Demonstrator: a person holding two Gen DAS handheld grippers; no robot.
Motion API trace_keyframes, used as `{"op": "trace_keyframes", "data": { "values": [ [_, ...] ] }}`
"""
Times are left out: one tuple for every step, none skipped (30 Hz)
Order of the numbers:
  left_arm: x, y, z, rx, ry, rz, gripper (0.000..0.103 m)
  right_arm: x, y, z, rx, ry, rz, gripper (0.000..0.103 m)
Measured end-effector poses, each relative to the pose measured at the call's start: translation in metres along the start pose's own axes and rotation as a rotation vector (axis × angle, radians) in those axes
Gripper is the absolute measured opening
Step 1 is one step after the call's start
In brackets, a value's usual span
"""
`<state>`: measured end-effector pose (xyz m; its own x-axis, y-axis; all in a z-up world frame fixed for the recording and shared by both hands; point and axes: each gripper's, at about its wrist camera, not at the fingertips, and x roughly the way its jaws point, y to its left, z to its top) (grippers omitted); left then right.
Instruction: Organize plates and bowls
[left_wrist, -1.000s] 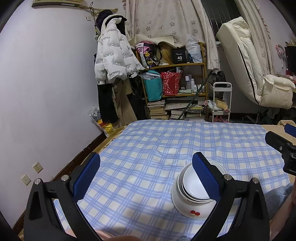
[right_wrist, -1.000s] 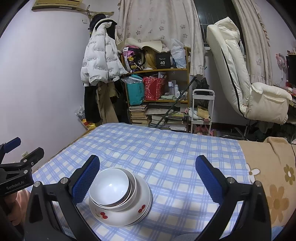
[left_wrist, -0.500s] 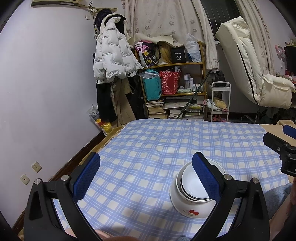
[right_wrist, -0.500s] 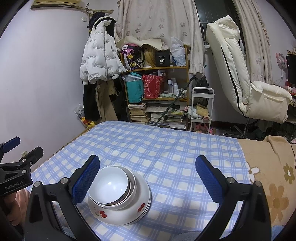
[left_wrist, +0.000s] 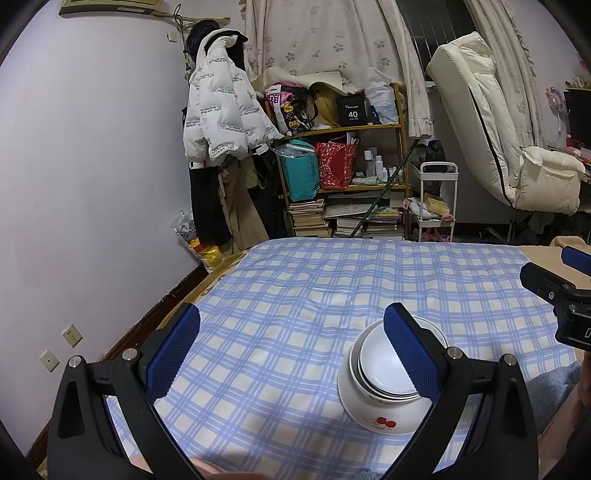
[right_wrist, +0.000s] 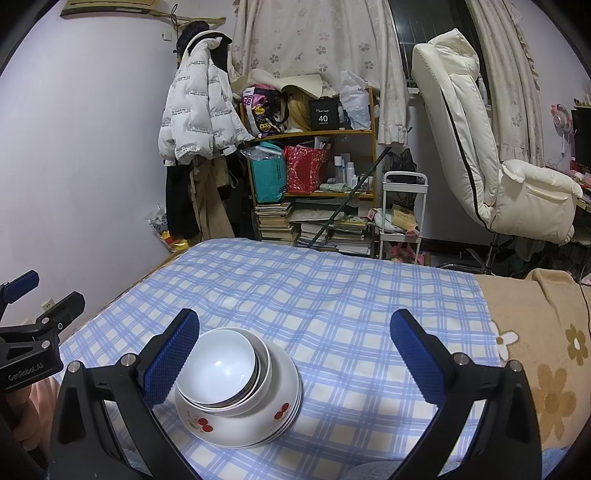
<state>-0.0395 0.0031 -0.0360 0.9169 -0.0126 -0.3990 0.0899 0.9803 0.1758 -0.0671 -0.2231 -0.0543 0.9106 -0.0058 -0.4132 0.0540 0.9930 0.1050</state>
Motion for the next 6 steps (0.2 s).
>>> {"op": "trace_keyframes", "data": {
  "values": [
    [0.0, 0.0004, 0.0, 0.0, 0.0, 0.0, 0.098, 0.0, -0.0001, 0.0001, 0.0, 0.0, -0.001, 0.103],
    [0.0, 0.0, 0.0, 0.0, 0.0, 0.0, 0.098, 0.0, -0.0005, 0.0, 0.0, 0.001, 0.002, 0.103],
    [0.0001, 0.0, 0.0, 0.0, 0.0, 0.0, 0.098, -0.0001, -0.0003, 0.0004, 0.0, 0.0, 0.001, 0.103],
    [0.0001, 0.0003, 0.0, 0.001, 0.001, 0.001, 0.098, -0.0001, -0.0003, 0.0006, 0.0, 0.0, 0.0, 0.103],
    [0.0001, -0.0001, 0.0, 0.001, 0.0, 0.001, 0.098, -0.0001, -0.0007, 0.0006, -0.001, 0.0, 0.0, 0.103],
    [0.0, -0.0002, -0.0001, 0.001, 0.001, 0.002, 0.098, 0.0, -0.0007, 0.0011, 0.0, 0.001, 0.002, 0.103]
  ]
}}
